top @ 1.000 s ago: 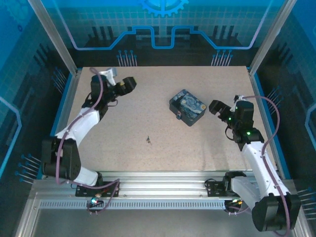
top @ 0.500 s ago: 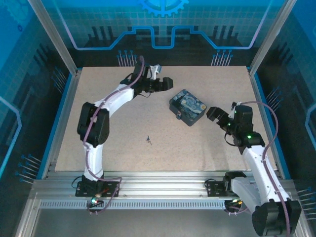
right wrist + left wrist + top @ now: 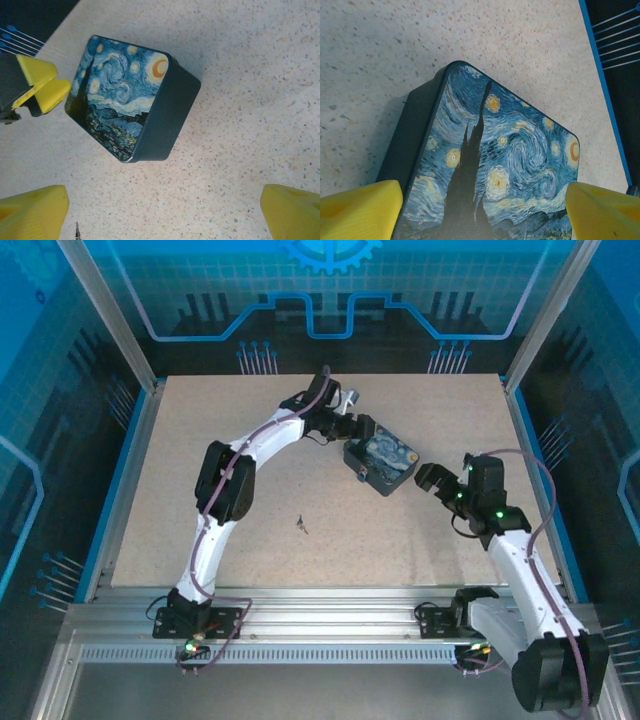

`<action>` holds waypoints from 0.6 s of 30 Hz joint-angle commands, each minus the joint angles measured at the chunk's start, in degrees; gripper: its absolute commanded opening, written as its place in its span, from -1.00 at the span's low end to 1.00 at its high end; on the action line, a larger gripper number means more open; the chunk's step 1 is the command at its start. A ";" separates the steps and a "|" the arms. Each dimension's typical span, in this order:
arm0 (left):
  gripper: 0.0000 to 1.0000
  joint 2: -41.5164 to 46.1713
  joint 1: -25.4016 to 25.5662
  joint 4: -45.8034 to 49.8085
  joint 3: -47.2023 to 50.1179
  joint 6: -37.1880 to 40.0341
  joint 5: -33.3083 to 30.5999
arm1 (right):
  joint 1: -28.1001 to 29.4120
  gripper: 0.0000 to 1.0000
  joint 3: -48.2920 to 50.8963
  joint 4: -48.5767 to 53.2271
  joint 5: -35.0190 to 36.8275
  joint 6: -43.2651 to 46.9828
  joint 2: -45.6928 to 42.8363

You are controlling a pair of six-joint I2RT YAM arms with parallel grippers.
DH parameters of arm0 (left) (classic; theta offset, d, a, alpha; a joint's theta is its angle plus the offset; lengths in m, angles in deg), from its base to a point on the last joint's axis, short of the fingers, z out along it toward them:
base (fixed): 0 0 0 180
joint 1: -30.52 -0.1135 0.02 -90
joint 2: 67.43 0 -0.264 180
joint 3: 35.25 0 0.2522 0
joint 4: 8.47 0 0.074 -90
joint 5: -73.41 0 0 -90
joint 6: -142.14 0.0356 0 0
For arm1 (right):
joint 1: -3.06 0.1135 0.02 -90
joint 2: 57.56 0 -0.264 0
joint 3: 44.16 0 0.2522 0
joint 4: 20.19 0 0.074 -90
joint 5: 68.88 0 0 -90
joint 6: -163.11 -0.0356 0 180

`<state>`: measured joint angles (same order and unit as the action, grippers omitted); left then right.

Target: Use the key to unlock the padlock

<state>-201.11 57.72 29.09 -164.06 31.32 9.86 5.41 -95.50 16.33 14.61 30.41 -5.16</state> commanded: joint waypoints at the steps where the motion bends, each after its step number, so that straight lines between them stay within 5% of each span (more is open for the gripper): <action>1: 0.70 1.21 0.90 1.84 0.68 1.37 2.50 | 0.50 1.00 0.93 -1.27 -0.09 -0.49 3.30; 18: 0.61 15.73 3.60 -14.13 24.59 -4.34 3.95 | -1.37 0.61 -7.65 -10.02 -7.34 5.03 27.58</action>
<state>-188.94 60.78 19.29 -141.08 28.53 11.81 4.50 -100.20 8.46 10.94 33.30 19.60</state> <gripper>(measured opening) 0.808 0.818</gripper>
